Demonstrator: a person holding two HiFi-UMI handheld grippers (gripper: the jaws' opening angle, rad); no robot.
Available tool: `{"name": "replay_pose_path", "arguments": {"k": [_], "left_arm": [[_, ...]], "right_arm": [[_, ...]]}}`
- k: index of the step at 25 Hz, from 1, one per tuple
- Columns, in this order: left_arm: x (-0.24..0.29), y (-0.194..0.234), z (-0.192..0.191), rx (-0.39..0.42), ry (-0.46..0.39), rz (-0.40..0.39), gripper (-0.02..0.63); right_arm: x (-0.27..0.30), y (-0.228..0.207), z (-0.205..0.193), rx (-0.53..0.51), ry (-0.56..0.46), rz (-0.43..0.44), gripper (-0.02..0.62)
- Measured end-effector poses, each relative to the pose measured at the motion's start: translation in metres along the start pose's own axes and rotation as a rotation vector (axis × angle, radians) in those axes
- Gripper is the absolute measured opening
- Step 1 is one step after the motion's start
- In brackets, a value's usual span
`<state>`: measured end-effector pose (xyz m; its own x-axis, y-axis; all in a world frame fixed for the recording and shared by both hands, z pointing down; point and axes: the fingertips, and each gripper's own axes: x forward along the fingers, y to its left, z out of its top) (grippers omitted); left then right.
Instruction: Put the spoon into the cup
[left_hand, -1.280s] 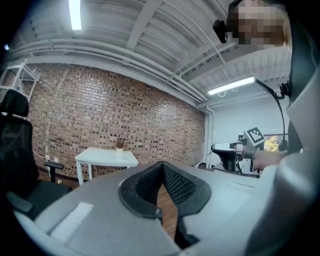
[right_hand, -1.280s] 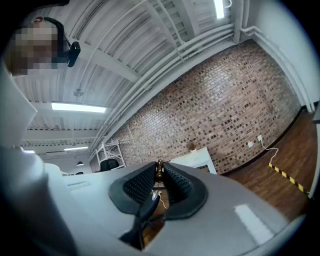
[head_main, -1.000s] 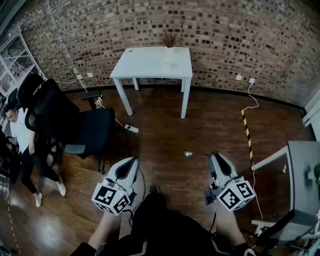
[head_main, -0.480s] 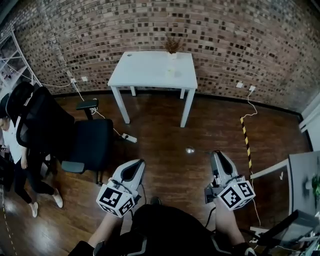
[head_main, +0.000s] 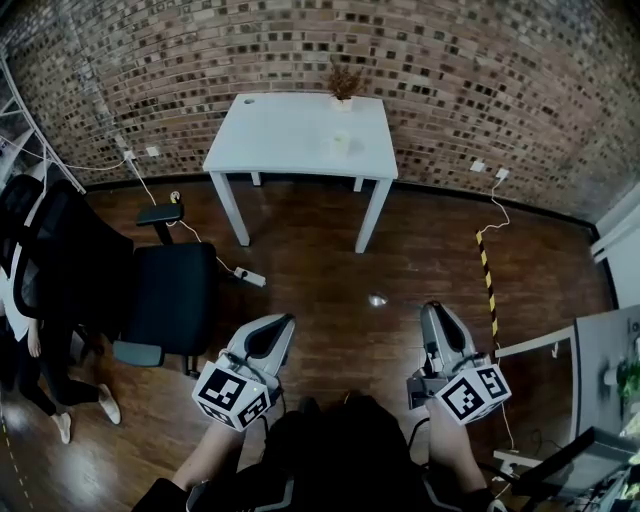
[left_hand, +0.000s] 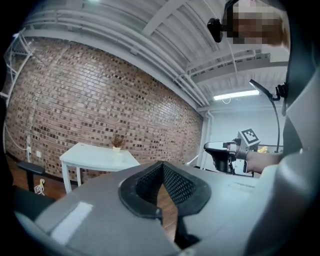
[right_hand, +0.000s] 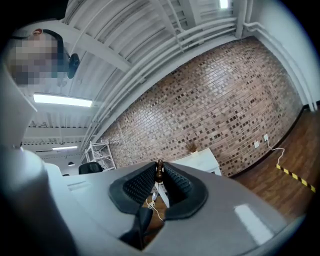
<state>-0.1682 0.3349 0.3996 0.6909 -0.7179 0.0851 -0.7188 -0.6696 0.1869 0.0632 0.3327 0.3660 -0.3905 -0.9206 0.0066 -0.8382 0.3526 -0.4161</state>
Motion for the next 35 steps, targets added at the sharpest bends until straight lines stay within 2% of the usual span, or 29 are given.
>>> {"name": "replay_pose_path", "arguments": {"k": [3,7,11,16,21,25,30,35], "left_arm": [[0.022,0.013,-0.001,0.002,-0.005,0.004,-0.006],[0.051,0.032,0.007,0.007,-0.013,0.047,-0.006],[0.087,0.044,0.023,0.012,-0.021,0.07,-0.006],[0.143,0.054,0.035,0.02,-0.017,0.104,-0.006],[0.189,0.059,0.04,0.051,-0.009,0.134,-0.006],[0.217,0.073,0.047,0.044,-0.014,0.161,-0.006],[0.249,0.087,0.058,0.073,0.001,0.145,-0.006],[0.27,0.128,0.061,0.051,0.002,0.148,-0.006]], "right_arm": [[0.021,-0.014,0.002,0.0,0.004,0.009,0.054],[0.057,-0.038,0.004,0.014,0.012,0.036,0.054],[0.093,-0.059,0.027,-0.014,0.007,0.074,0.054],[0.125,-0.098,0.056,0.006,0.003,0.102,0.054],[0.153,-0.138,0.073,0.017,0.008,0.124,0.054],[0.178,-0.164,0.083,0.026,0.007,0.124,0.054],[0.207,-0.185,0.091,0.045,0.013,0.132,0.054],[0.252,-0.194,0.083,0.055,0.029,0.12,0.054]]}}
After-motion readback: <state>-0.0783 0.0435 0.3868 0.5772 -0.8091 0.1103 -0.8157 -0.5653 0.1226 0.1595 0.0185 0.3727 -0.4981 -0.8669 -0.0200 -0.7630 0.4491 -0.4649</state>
